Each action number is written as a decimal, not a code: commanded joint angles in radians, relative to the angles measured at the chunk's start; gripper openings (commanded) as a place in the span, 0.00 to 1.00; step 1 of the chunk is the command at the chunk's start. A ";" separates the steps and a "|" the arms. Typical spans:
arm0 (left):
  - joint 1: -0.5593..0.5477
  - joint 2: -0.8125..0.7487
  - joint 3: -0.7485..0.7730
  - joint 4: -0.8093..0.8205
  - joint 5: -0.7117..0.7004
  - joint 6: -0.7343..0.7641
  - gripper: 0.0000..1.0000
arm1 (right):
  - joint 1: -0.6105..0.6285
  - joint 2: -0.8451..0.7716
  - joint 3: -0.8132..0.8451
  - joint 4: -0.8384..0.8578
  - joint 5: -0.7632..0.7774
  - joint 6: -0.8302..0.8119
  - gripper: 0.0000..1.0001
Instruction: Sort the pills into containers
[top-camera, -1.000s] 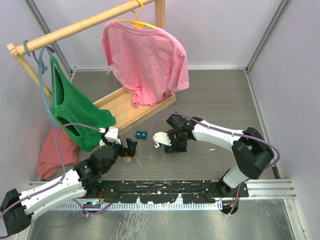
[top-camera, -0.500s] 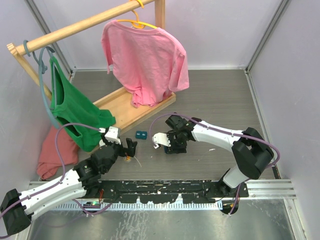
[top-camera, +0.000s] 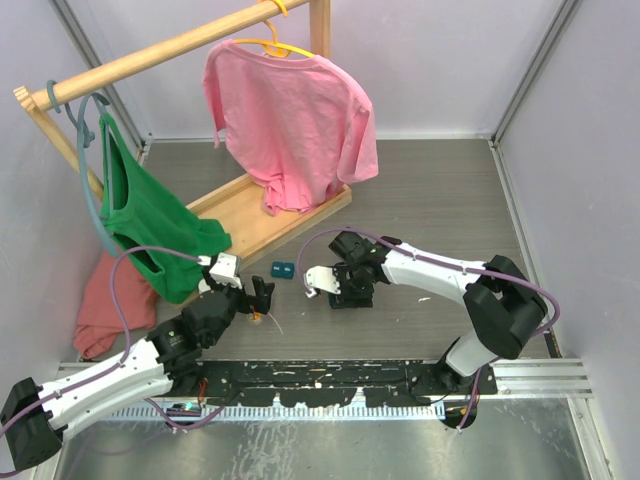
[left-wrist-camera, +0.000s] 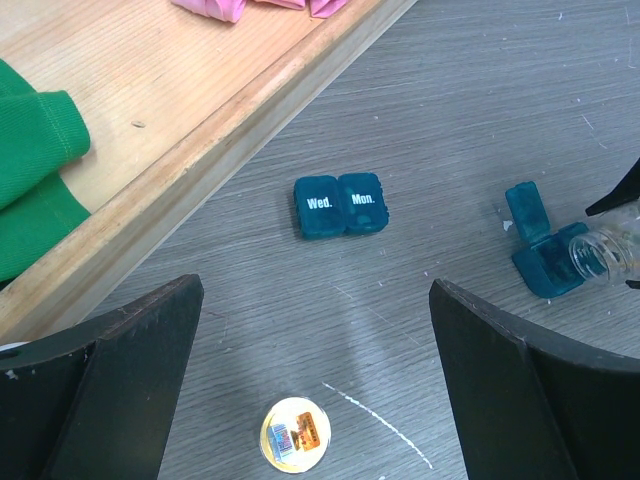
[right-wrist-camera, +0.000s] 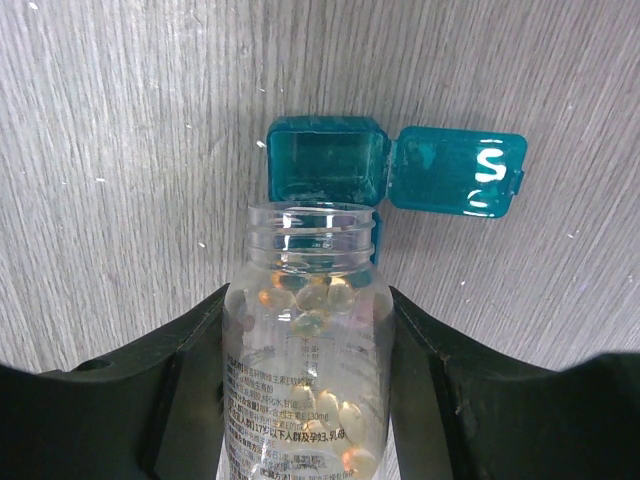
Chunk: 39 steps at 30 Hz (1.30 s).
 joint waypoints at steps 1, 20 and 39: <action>0.002 -0.006 0.005 0.034 -0.025 -0.003 0.98 | 0.004 -0.028 0.033 0.010 0.023 0.016 0.01; 0.002 -0.013 0.002 0.033 -0.024 -0.002 0.98 | 0.008 -0.011 0.071 -0.025 0.026 0.034 0.01; 0.002 -0.012 0.002 0.034 -0.022 -0.002 0.98 | 0.013 -0.024 0.046 0.008 0.073 0.040 0.01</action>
